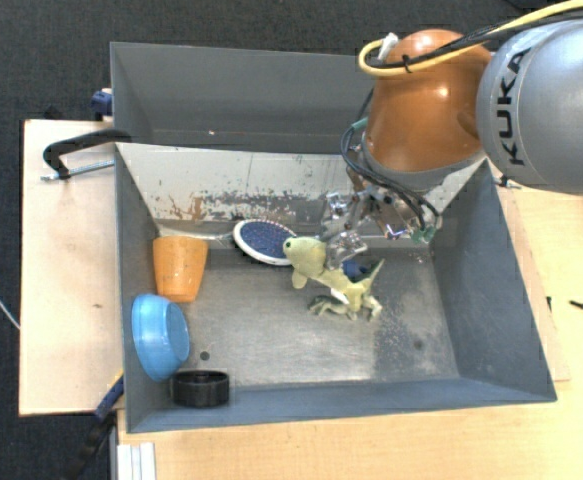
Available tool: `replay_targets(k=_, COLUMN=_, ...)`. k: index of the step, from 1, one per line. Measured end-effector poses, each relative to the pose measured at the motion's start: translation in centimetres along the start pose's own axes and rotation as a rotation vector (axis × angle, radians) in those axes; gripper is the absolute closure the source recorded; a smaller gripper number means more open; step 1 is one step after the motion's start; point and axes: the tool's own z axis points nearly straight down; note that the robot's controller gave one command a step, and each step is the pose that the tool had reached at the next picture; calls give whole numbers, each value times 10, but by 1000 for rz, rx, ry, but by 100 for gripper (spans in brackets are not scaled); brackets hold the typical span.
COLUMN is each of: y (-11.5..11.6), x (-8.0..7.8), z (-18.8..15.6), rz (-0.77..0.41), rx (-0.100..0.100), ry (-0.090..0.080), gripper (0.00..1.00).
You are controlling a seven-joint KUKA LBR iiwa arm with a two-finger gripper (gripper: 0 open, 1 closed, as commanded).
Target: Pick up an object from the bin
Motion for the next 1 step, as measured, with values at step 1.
replay_targets(k=1, y=54, x=51, z=-61, rz=-249, rx=-3, ry=5, gripper=100)
